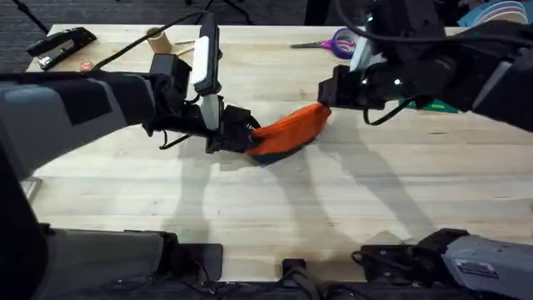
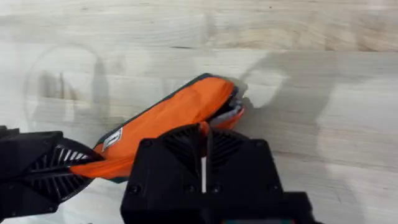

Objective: Unzip the bag, pick up the pens from the table one at a time and place them inside, then zip the bag closed.

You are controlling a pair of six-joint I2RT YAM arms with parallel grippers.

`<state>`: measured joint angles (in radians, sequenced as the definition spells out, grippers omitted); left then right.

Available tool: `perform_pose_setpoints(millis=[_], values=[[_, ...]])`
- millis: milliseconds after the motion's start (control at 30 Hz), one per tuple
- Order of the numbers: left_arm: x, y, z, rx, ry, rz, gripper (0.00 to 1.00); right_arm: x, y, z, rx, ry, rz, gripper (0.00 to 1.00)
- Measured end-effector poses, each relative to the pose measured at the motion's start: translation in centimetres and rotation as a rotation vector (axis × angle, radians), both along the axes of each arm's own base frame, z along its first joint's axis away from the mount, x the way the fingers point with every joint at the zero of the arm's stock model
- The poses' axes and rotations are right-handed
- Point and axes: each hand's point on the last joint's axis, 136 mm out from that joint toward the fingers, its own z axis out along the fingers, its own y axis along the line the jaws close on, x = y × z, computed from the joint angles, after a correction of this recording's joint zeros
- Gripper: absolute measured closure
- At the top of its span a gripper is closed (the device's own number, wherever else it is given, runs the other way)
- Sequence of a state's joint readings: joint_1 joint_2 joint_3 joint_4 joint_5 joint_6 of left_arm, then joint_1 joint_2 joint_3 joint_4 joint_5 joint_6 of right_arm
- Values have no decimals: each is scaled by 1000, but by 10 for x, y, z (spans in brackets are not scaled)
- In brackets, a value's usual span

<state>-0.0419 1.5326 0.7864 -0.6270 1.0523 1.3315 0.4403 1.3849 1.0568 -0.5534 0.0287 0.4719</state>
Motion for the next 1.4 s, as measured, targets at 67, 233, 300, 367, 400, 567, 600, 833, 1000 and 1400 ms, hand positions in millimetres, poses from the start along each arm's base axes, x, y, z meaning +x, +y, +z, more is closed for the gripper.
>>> perform_pose_setpoints(millis=[67, 233, 300, 367, 400, 567, 600, 833, 1000, 1400], values=[[0, 0, 0, -1, -3, -2, 956, 2, -6, 0, 2, 3, -10, 970], [0, -1, 0, 0, -3, -4, 956, 8, -18, -8, -4, 24, -40, 969], [0, -1, 0, 1, -2, -3, 958, 13, -26, -14, -12, 34, -62, 968], [0, -1, 0, 1, -3, -3, 958, 17, -33, -20, -16, 50, -82, 968], [0, -1, 0, 1, -3, -4, 958, 18, -36, -23, -16, 58, -91, 968], [-1, -2, 0, -2, -4, -7, 958, 25, -48, -40, -1, 108, -126, 968], [-1, -2, 0, -3, -3, -7, 958, 26, -49, -43, 4, 118, -130, 968], [-1, -3, 1, -4, -4, -10, 958, 33, -55, -61, 32, 162, -148, 968], [-1, -3, 1, -4, -7, -11, 958, 43, -54, -56, 50, 120, -142, 969], [-2, 0, -3, 12, 11, -2, 958, 58, -82, -24, -35, -28, -173, 453]])
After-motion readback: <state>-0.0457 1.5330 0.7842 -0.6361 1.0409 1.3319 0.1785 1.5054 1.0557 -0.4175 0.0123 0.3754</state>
